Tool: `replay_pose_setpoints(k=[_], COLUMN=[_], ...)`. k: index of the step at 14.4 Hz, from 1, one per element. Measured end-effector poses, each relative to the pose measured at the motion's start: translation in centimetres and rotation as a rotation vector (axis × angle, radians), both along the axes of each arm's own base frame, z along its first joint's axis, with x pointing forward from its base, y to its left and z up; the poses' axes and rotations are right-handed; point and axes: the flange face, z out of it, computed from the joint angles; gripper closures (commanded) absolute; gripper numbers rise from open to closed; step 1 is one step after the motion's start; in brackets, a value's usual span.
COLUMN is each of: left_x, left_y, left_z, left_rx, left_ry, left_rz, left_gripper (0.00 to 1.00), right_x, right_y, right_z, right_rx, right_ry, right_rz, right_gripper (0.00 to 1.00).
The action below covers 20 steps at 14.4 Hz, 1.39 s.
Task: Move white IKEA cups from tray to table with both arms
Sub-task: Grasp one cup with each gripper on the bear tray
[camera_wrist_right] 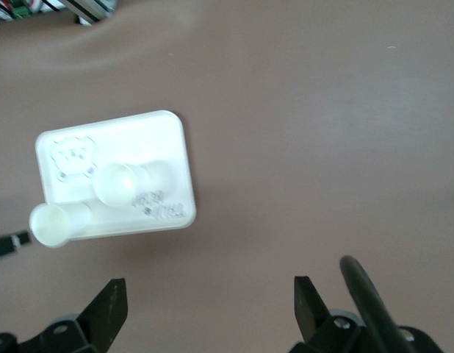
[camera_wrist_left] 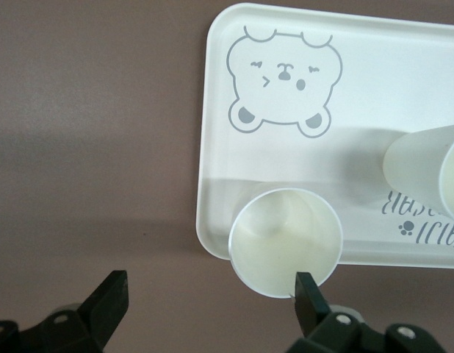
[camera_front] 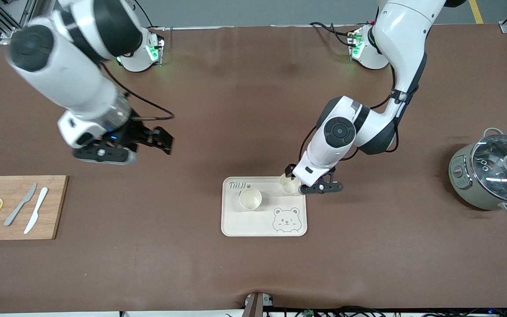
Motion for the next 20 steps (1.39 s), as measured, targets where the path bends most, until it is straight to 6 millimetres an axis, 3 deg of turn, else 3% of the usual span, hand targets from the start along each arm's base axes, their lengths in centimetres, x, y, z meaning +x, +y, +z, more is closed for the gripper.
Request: replay_pose_setpoints(k=[3,6,11,14,15,16,20], left_x=[0.1,0.1,-0.1,-0.2,-0.2,-0.2,-0.5], left_y=[0.0,-0.1,-0.6,-0.6,-0.6,-0.6,-1.0], left_z=[-1.4,-3.1,-5.7,-6.9,-7.2,-7.5,-7.8], left_rx=[-0.002,-0.003,0.022,0.035,0.041,0.043,0.047], left_ry=[0.003,0.002,-0.020,-0.024,-0.025,-0.023,-0.018], left_rz=[0.002,-0.001,-0.006,-0.022,-0.028,-0.024,0.078], left_gripper=[0.00,0.00,0.00,0.00,0.31,0.99,1.00], right_x=[0.5,1.0,3.4,4.3,4.5,4.7,4.5], right_y=[5.5,9.1,10.8,12.2,12.6,13.0,14.1], right_z=[-4.6,-9.5,-17.0,-20.3,-21.1,-21.8,-24.5], right_rx=[0.031,0.032,-0.011,-0.024,-0.021,-0.016,-0.023], right_ry=[-0.035,-0.060,-0.055,-0.057,-0.062,-0.070,-0.073], right_rz=[-0.045,-0.066,-0.062,-0.048,-0.045,-0.043,-0.026], right_gripper=[0.00,0.00,0.00,0.00,0.00,0.00,0.00])
